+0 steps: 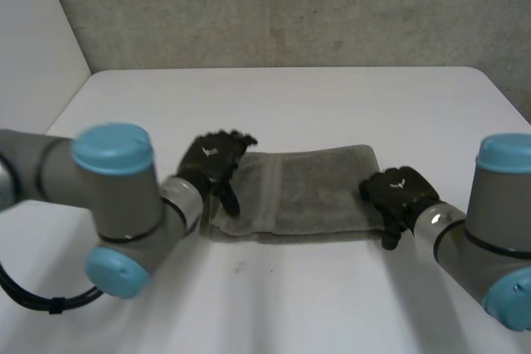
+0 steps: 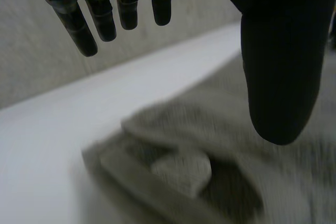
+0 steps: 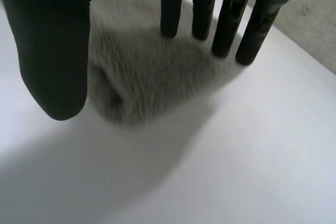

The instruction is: Fold the towel.

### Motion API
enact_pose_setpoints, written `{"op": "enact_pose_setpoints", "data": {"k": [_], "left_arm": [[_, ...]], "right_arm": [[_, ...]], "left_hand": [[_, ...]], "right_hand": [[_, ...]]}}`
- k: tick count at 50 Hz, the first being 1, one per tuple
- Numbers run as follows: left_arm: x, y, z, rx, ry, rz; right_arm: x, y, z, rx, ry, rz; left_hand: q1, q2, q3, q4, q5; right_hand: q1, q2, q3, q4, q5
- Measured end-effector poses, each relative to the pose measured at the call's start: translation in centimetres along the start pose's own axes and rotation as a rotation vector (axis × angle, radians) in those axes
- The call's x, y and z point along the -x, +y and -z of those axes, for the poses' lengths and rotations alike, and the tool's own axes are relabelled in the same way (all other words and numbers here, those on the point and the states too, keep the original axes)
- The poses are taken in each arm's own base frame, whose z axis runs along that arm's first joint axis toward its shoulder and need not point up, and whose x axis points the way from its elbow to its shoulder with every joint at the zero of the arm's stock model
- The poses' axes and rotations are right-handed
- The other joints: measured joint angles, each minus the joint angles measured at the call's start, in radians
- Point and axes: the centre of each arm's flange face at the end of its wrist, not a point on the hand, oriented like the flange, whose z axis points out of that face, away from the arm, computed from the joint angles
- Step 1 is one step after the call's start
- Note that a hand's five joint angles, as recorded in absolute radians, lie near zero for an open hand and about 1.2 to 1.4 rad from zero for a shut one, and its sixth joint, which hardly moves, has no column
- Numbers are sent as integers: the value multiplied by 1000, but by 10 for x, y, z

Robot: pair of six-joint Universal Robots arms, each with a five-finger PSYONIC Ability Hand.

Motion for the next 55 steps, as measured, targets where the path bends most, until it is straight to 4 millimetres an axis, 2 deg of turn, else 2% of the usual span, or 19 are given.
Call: {"op": "enact_pose_setpoints", "data": {"k": [1,3,7,9,14,17,18,21,26,28,29,31,36,38,39,42,44,51,55], "left_arm": [[-2,5,-2,13,-5,-19],[-10,26,-5,71,-31,-108],[-15,41,-3,119,-60,-204],[-15,40,-1,120,-66,-216],[-13,15,9,64,-91,-224],[-4,-16,23,-12,-132,-211],[-4,-16,23,-12,-132,-211],[19,-49,38,-91,-223,-191],[49,-72,55,-147,-337,-169],[64,-80,64,-168,-390,-158],[64,-80,64,-168,-390,-158],[73,-82,71,-177,-422,-149],[76,-82,73,-183,-429,-135],[74,-81,72,-188,-413,-125],[72,-81,71,-192,-397,-119],[67,-81,67,-204,-349,-103],[59,-83,60,-220,-281,-80],[32,-81,35,-236,-93,12],[19,-69,20,-200,-40,55]], "right_arm": [[-2,5,-1,7,7,6],[-6,15,-4,7,35,54],[-10,15,-11,-44,83,154],[-12,11,-13,-64,96,172],[-15,-21,-19,-179,139,208],[2,-60,-17,-300,120,212],[2,-60,-17,-300,120,212],[36,-95,-11,-403,49,216],[86,-112,-7,-461,-82,242],[123,-110,-5,-476,-187,266],[123,-110,-5,-476,-187,266],[154,-99,-6,-473,-287,290],[177,-82,-9,-451,-368,306],[182,-77,-10,-442,-389,308],[183,-75,-10,-437,-397,307],[174,-79,-9,-437,-382,281],[154,-89,-8,-438,-336,220],[66,-108,-5,-414,-156,-71],[40,-101,-9,-383,-117,-182]], "left_hand": [[0,0,0,0,0],[0,0,0,0,0],[0,0,0,0,0],[0,0,0,0,0],[0,0,-1,-1,-1],[-1,-2,-2,-2,-2],[-1,-2,-2,-2,-2],[-3,-2,-2,-2,-3],[-3,-2,-2,-2,-3],[-3,-2,-2,-4,-3],[-3,-2,-2,-4,-3],[-3,-4,-4,-4,-3],[-3,-6,-6,-7,-4],[-3,-6,-6,-7,-4],[-3,-7,-7,-8,-5],[-3,-7,-7,-9,-5],[-3,-7,-7,-9,-5],[-3,-5,-5,-7,-4],[0,-5,-5,-6,-2]], "right_hand": [[67,62,70,70,64],[435,560,537,536,508],[586,833,834,839,778],[586,838,843,849,782],[602,838,845,853,793],[612,838,845,853,810],[612,838,845,853,810],[612,838,845,854,814],[621,839,845,854,817],[621,839,845,854,818],[621,839,845,854,818],[621,839,845,854,818],[605,816,820,828,797],[508,647,669,674,668],[233,287,291,293,304],[52,53,59,58,70],[-62,-72,-83,-83,-70],[-85,-109,-128,-108,-102],[-85,-109,-128,-108,-102]]}}
